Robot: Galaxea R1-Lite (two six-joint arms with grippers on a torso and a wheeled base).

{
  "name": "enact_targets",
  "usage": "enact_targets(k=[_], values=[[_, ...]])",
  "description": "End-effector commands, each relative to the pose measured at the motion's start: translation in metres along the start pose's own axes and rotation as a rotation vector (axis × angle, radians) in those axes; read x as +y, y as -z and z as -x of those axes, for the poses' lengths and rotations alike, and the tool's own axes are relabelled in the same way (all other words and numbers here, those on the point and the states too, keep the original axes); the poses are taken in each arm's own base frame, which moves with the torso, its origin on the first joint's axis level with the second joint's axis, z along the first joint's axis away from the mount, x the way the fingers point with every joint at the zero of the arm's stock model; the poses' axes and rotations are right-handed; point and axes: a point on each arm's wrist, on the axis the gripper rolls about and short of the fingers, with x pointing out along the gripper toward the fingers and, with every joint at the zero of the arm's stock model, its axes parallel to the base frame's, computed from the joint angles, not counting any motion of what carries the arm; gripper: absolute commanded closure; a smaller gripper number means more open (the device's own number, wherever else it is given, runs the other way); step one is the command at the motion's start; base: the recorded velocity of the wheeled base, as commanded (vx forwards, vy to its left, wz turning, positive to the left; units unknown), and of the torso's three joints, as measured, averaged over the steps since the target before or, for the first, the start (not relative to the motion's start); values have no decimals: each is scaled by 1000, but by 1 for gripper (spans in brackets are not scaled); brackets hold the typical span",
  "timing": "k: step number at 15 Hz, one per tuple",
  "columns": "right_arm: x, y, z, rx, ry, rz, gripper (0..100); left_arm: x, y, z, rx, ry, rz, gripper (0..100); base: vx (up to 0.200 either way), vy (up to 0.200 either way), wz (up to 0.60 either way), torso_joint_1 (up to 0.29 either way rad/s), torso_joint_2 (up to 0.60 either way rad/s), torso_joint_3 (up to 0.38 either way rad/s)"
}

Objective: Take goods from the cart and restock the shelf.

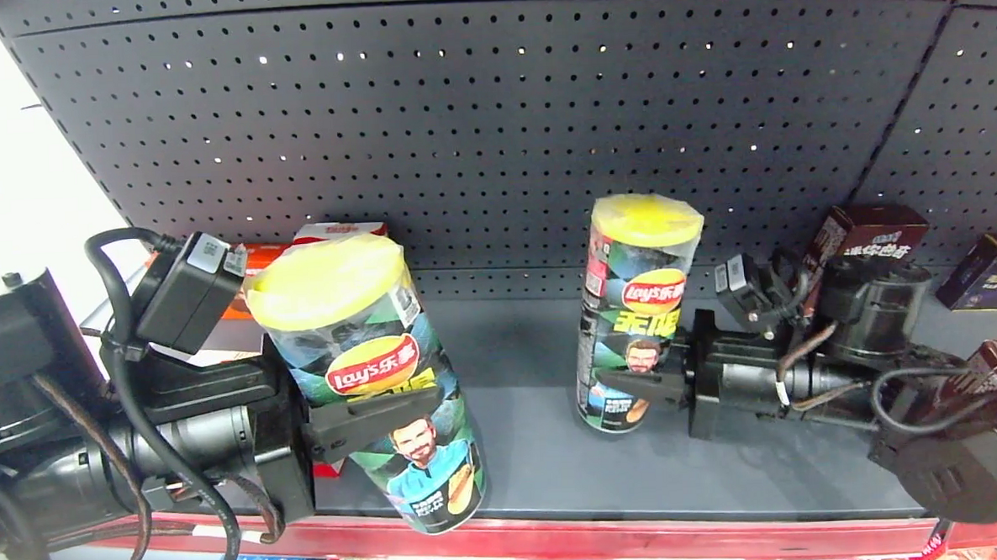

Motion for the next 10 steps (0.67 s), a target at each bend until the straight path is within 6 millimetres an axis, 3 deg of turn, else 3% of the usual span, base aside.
enact_targets(k=[1,6,10], values=[[31,7,22,19,-1,-13,100,0,0,0,-1,1,-1,100,0,0,0,0,0,0],[33,41,23,32,15,-25,100,0,0,0,-1,0,-1,100,0,0,0,0,0,0],[27,53,12,28,11,-22,100,0,0,1,1,-3,1,100,0,0,0,0,0,0]])
